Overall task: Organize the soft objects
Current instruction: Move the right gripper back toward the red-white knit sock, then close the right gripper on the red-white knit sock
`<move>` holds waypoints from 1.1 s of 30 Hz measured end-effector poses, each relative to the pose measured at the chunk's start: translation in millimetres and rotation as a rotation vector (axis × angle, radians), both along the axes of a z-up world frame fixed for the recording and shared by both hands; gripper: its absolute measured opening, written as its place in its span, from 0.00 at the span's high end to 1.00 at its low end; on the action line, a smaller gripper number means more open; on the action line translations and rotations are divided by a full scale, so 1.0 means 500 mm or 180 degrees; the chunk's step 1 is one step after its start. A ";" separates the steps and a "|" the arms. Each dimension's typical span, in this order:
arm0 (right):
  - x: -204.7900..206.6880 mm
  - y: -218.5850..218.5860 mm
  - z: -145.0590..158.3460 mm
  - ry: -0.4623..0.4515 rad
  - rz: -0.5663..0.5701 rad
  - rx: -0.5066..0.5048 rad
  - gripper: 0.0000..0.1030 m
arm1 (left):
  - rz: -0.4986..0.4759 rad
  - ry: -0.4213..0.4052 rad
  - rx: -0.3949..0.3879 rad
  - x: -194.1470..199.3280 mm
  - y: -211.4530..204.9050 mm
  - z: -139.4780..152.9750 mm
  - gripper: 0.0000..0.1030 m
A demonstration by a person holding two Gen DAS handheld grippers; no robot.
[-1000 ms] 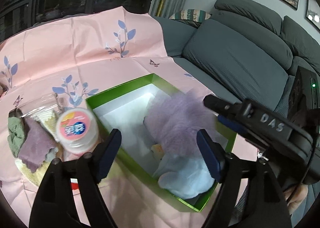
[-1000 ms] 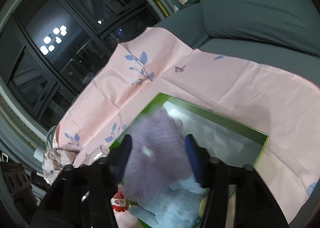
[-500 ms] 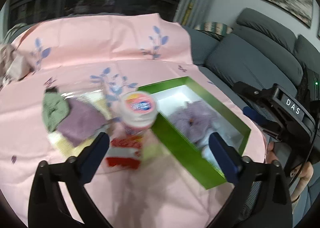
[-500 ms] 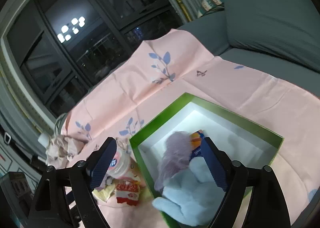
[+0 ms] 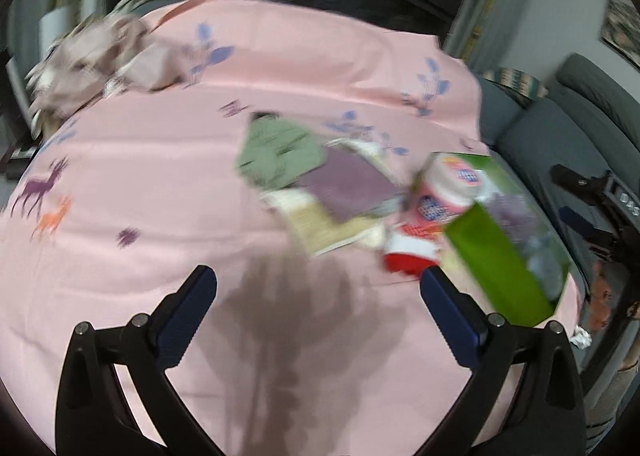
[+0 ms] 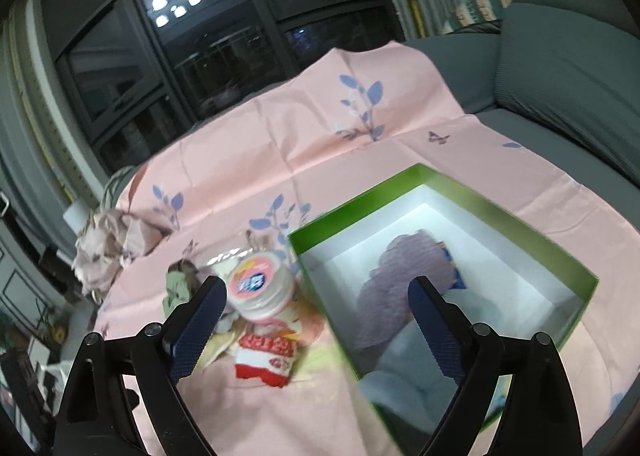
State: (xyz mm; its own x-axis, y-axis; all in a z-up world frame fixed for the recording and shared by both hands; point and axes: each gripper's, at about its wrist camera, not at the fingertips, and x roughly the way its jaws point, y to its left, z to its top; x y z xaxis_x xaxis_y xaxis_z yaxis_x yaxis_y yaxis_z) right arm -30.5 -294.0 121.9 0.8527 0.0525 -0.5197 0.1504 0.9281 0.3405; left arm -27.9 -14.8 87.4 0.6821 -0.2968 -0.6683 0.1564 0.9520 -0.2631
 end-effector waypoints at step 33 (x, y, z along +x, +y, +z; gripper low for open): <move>0.159 0.219 -0.212 0.1234 0.0353 -0.0586 0.47 | 0.0597 0.0368 -0.0054 0.012 0.118 -0.073 0.01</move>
